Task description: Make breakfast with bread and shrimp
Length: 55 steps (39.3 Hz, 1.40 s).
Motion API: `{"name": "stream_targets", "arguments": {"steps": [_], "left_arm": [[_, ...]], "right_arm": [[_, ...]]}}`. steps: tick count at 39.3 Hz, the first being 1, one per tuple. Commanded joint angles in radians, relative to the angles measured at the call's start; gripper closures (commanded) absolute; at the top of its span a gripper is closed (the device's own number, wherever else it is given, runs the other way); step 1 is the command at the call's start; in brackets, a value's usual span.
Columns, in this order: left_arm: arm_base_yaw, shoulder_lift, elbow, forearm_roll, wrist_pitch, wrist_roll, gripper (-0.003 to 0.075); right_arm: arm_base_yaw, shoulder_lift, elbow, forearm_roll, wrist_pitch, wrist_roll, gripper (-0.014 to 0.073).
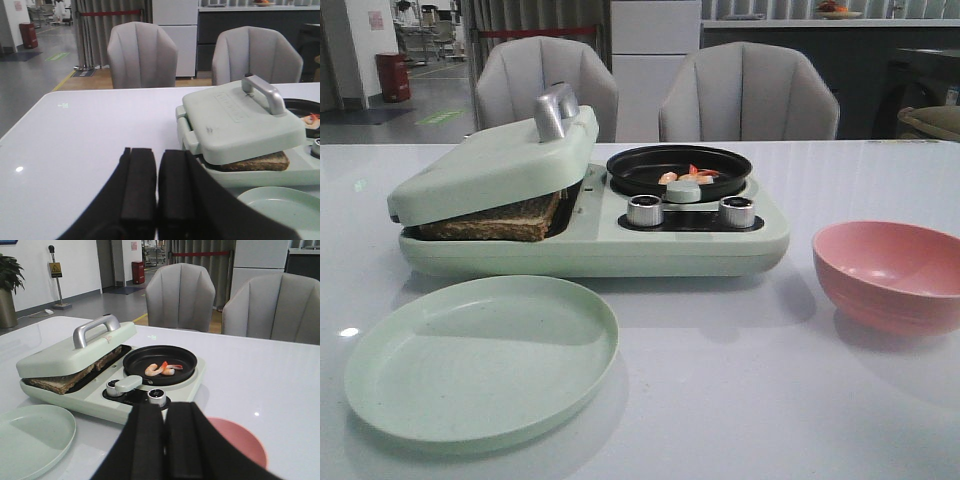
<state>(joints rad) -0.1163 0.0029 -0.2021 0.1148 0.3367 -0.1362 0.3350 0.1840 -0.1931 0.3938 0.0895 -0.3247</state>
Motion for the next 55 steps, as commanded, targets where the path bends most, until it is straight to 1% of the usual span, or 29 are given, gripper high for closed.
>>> {"name": "stream_targets", "arguments": {"steps": [1, 8, 14, 18, 55], "left_arm": [[0.008, 0.011, 0.027, 0.017, -0.132, -0.038, 0.0606], [0.008, 0.006, 0.139, 0.017, -0.216, -0.038, 0.0606], [0.008, -0.026, 0.201, -0.002, -0.308, -0.038, 0.0606], [0.008, -0.024, 0.220, -0.020, -0.337, -0.038, 0.0606], [0.008, -0.024, 0.229, -0.022, -0.348, -0.038, 0.0606]], "right_arm": [[-0.001, 0.007, -0.024, 0.009, -0.081, -0.010, 0.0451], [-0.001, 0.007, -0.024, 0.009, -0.081, -0.010, 0.0451], [-0.001, 0.007, -0.024, 0.009, -0.081, -0.010, 0.0451], [-0.001, 0.007, -0.024, 0.009, -0.080, -0.010, 0.0451], [-0.001, 0.007, -0.024, 0.009, -0.079, -0.010, 0.0451]]}}
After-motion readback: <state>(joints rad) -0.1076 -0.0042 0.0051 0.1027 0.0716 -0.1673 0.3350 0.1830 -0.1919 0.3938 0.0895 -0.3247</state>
